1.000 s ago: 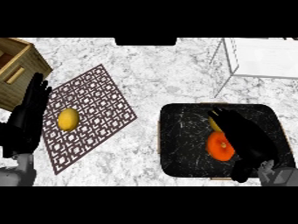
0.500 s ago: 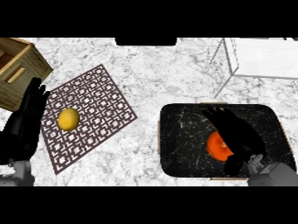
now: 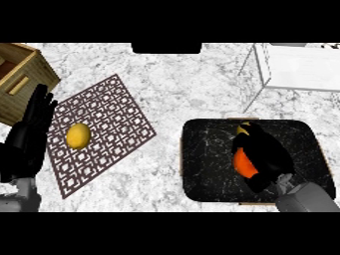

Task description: Pick the squash from the tray and place it in the tiered shelf

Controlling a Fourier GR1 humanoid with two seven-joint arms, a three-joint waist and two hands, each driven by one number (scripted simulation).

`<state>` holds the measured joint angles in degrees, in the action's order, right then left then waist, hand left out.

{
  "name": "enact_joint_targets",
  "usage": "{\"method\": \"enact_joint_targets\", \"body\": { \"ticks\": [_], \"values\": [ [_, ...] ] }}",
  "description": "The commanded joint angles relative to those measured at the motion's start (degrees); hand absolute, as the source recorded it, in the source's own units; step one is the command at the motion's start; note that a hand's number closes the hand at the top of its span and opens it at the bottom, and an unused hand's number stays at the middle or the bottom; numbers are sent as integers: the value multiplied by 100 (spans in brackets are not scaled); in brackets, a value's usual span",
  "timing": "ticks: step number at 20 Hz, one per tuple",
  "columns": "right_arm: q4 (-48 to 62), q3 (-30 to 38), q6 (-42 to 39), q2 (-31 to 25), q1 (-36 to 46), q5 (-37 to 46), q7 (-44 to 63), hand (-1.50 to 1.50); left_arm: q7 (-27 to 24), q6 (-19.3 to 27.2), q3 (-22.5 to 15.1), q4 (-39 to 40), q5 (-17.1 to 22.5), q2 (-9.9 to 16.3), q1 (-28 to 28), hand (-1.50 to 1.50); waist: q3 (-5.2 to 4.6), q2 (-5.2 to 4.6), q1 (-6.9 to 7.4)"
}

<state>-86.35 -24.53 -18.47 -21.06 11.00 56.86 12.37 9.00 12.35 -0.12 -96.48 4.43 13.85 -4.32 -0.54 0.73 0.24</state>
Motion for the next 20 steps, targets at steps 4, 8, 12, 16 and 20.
{"method": "enact_joint_targets", "body": {
  "ticks": [4,8,12,16,20],
  "values": [
    [-288,-7,201,-109,-227,482,-379,150,-73,21,-101,-71,-259,-236,150,0,53,-65,-32],
    [216,644,589,78,-414,239,-31,150,-71,-205,121,98,-13,-88,112,0,54,-74,-50],
    [350,1396,806,298,-671,-142,498,150,-146,-73,114,127,-108,-168,86,0,54,-74,-98],
    [-722,1713,-192,467,-379,-891,852,150,-121,-140,163,271,-97,-167,-88,0,49,-63,-92],
    [-1623,2085,-114,451,-613,-1134,990,150,-52,24,8,182,-353,-310,-73,0,52,-61,-78]
  ]
}}
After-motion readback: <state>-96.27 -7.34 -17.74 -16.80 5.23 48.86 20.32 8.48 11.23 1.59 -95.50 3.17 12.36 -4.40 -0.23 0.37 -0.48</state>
